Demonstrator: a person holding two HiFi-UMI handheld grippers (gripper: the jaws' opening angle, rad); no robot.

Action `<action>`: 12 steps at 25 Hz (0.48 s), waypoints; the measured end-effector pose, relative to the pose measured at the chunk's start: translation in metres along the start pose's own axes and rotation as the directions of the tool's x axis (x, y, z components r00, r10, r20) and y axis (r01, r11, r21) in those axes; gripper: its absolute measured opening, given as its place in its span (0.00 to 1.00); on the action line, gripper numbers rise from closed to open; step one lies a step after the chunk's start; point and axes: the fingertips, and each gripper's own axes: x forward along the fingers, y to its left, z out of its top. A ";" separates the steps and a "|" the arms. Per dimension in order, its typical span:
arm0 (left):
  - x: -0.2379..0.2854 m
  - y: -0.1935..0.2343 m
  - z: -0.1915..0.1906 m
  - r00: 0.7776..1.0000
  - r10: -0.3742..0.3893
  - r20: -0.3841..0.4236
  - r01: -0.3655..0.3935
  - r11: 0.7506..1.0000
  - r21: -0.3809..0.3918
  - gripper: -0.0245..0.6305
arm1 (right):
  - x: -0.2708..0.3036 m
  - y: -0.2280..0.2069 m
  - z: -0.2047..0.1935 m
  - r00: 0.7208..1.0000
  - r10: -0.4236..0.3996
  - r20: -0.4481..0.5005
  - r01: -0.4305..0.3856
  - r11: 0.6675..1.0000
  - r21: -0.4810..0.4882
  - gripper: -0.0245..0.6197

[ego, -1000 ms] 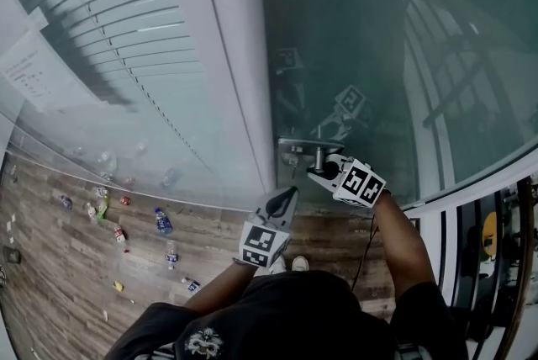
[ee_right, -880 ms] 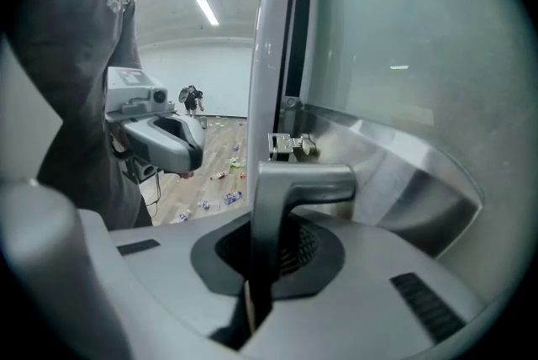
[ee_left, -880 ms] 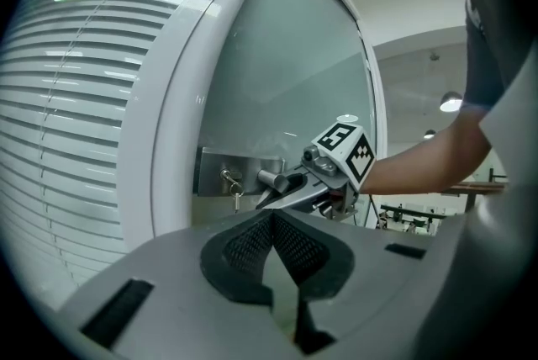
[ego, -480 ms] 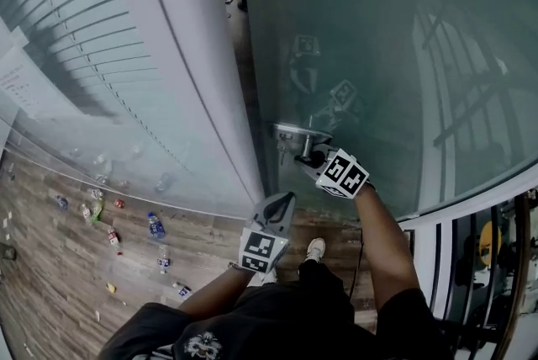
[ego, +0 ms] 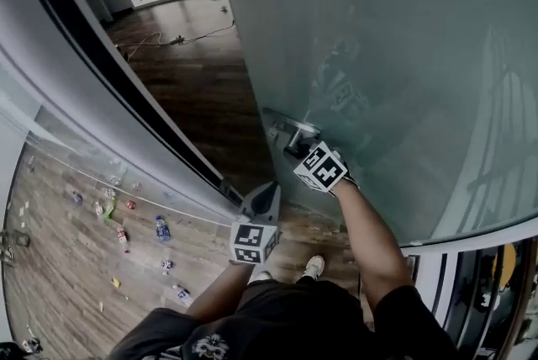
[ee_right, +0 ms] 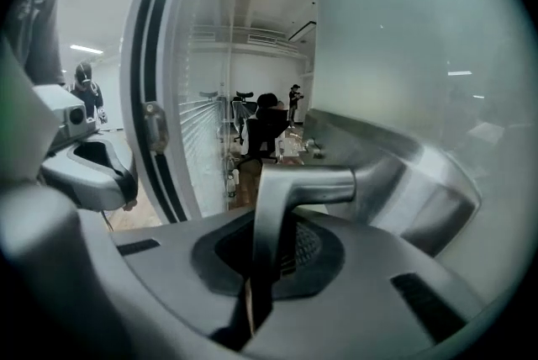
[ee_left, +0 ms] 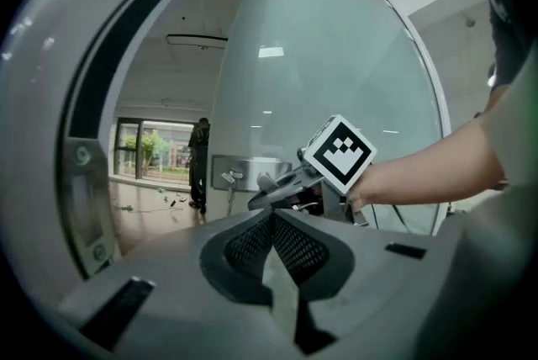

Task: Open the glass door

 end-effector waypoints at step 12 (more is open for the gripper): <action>0.123 0.002 0.056 0.994 0.104 0.023 -0.104 0.994 0.014 0.05 | -0.009 -0.185 0.000 0.991 -0.134 -0.012 0.135 0.985 0.108 0.06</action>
